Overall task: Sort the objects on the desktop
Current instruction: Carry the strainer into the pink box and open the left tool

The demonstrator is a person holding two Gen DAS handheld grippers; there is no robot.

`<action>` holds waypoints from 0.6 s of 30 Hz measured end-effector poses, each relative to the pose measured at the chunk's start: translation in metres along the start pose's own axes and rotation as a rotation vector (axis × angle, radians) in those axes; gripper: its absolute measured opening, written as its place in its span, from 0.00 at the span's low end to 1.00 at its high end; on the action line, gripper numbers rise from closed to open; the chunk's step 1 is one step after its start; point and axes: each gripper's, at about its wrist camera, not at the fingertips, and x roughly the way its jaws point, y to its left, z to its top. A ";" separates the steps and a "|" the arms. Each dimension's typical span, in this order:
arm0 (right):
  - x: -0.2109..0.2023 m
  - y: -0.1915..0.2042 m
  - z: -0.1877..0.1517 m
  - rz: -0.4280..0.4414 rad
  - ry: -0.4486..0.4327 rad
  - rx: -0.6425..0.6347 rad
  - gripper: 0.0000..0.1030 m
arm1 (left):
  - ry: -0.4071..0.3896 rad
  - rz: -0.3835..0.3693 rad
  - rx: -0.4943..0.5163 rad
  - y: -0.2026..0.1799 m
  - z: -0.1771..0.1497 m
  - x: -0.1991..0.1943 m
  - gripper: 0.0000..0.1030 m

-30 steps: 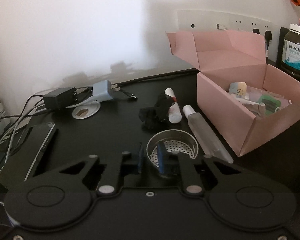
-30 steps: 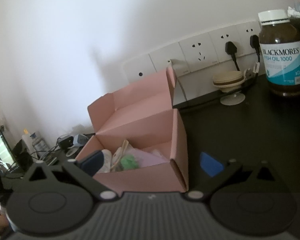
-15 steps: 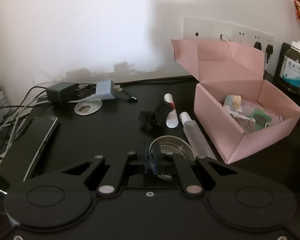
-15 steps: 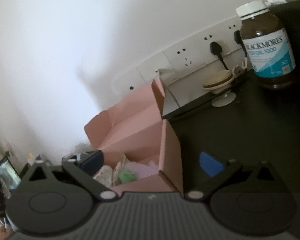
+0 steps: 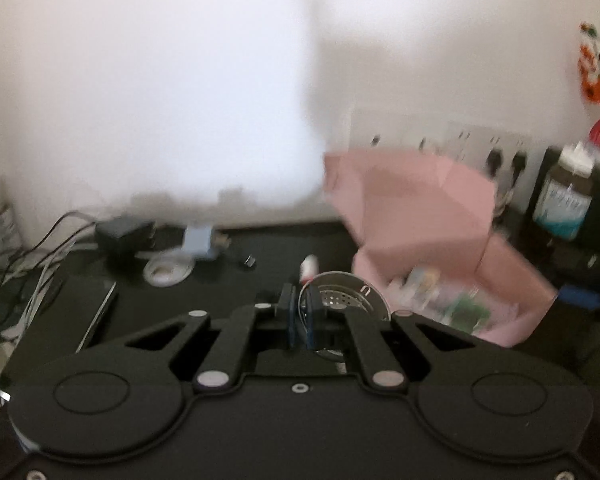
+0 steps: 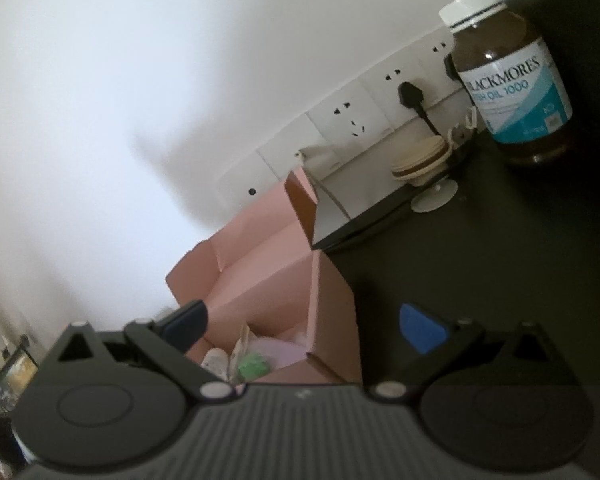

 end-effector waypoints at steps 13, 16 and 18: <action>-0.002 -0.002 0.000 -0.027 -0.011 -0.003 0.99 | 0.084 -0.047 0.014 -0.082 0.001 0.081 0.05; 0.000 -0.002 0.000 -0.026 -0.001 0.003 0.99 | 0.094 -0.002 0.060 -0.087 -0.010 0.089 0.05; 0.001 -0.002 0.000 -0.022 0.006 0.007 0.99 | 0.088 0.017 0.081 -0.089 -0.016 0.091 0.05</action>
